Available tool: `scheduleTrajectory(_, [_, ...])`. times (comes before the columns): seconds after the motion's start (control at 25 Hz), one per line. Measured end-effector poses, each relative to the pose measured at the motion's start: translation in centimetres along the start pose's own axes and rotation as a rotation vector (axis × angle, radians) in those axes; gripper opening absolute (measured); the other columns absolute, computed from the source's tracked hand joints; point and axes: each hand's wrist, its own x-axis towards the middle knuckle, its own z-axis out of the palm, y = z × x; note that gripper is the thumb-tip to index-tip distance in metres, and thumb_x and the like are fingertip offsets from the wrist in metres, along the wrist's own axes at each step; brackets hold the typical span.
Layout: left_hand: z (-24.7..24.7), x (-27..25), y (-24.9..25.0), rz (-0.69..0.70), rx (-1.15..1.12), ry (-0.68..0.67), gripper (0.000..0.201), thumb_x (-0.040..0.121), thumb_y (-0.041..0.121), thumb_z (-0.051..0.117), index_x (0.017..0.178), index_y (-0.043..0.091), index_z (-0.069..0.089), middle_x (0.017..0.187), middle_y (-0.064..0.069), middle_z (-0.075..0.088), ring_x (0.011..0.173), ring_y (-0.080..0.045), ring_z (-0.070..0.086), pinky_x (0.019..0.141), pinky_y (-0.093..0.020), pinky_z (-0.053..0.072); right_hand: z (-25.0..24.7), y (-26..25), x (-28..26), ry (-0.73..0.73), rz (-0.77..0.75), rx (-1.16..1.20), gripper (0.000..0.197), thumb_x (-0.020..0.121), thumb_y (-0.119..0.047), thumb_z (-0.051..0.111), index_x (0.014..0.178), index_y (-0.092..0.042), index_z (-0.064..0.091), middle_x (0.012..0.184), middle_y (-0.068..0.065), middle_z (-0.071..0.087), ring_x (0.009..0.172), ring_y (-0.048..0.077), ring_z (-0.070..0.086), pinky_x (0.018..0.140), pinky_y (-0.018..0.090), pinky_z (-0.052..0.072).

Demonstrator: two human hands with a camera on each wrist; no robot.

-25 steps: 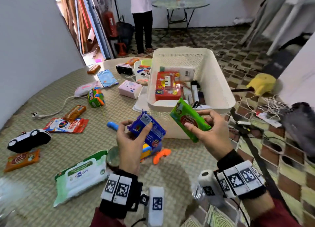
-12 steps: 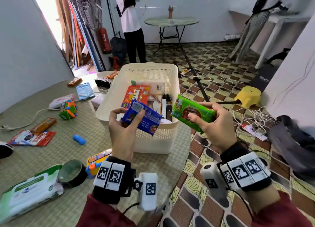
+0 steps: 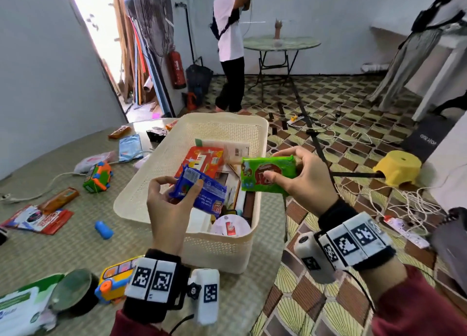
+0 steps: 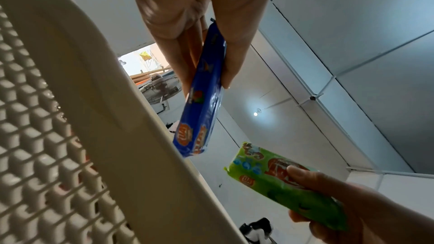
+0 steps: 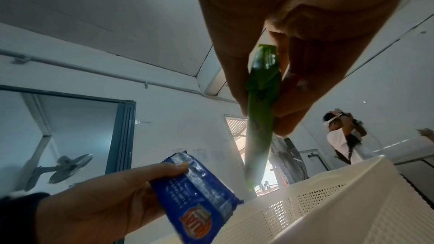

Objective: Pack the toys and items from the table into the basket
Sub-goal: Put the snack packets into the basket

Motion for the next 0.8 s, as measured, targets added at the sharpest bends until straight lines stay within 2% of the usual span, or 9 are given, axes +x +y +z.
scheduleTrajectory(0.08, [0.8,0.9,-0.5,-0.005,0.013,0.028,0.035,0.079,0.006,0.074,0.091,0.022,0.046,0.085,-0.003,0.068,0.066,0.0,0.068,0.054,-0.014,0.052,-0.2,0.3,3.4,-0.108,-0.01,-0.021,0.037,0.073,-0.014,0.079,0.105,-0.01,0.059,0.095,0.004,0.067,0.086,0.012,0.067,0.068,0.02,0.058])
scheduleTrajectory(0.24, [1.8,2.2,-1.5,-0.011,0.038,0.075,0.035,0.078,0.003,0.074,0.098,0.022,0.053,0.085,-0.003,0.071,0.068,-0.005,0.07,0.055,-0.017,0.054,0.7,0.6,9.5,-0.316,-0.095,-0.094,0.034,0.074,-0.013,0.078,0.104,-0.012,0.061,0.095,0.004,0.069,0.085,0.013,0.069,0.062,0.017,0.056])
scheduleTrajectory(0.4, [2.0,2.3,-2.0,-0.039,0.076,0.13,0.038,0.077,0.005,0.073,0.106,0.023,0.056,0.088,-0.004,0.073,0.073,-0.008,0.071,0.056,-0.019,0.055,2.6,0.6,14.0,-0.496,-0.156,-0.114,0.035,0.074,-0.011,0.077,0.106,-0.006,0.062,0.097,0.006,0.07,0.088,0.017,0.069,0.073,0.031,0.059])
scheduleTrajectory(0.48, [2.0,2.2,-2.0,-0.051,0.088,0.185,0.039,0.077,0.006,0.073,0.108,0.023,0.058,0.087,-0.005,0.074,0.072,-0.009,0.071,0.057,-0.019,0.055,3.8,0.4,16.2,-0.595,-0.226,-0.159,0.034,0.074,-0.013,0.078,0.105,-0.011,0.063,0.101,0.006,0.07,0.091,0.016,0.068,0.078,0.036,0.058])
scheduleTrajectory(0.64, [1.9,1.4,-1.9,-0.08,0.137,0.316,0.039,0.076,0.006,0.074,0.107,0.025,0.06,0.083,-0.006,0.075,0.072,-0.015,0.072,0.059,-0.02,0.056,6.9,0.1,20.3,-0.806,-0.411,-0.218,0.032,0.073,-0.018,0.077,0.1,-0.031,0.065,0.102,-0.001,0.07,0.091,0.017,0.067,0.081,0.041,0.056])
scheduleTrajectory(0.72, [2.3,0.8,-1.7,-0.071,0.189,0.363,0.038,0.076,0.006,0.074,0.106,0.026,0.06,0.083,-0.005,0.075,0.073,-0.017,0.072,0.063,-0.025,0.058,8.3,-0.1,22.0,-0.893,-0.508,-0.259,0.031,0.072,-0.018,0.076,0.097,-0.034,0.065,0.101,-0.003,0.07,0.091,0.017,0.066,0.08,0.041,0.055])
scheduleTrajectory(0.8, [3.1,-0.2,-1.3,-0.072,0.231,0.445,0.037,0.077,0.004,0.073,0.104,0.026,0.06,0.082,-0.003,0.075,0.073,-0.016,0.072,0.063,-0.025,0.058,9.6,0.0,23.6,-1.009,-0.587,-0.282,0.03,0.074,-0.017,0.074,0.098,-0.033,0.065,0.101,-0.003,0.069,0.091,0.018,0.065,0.079,0.041,0.056])
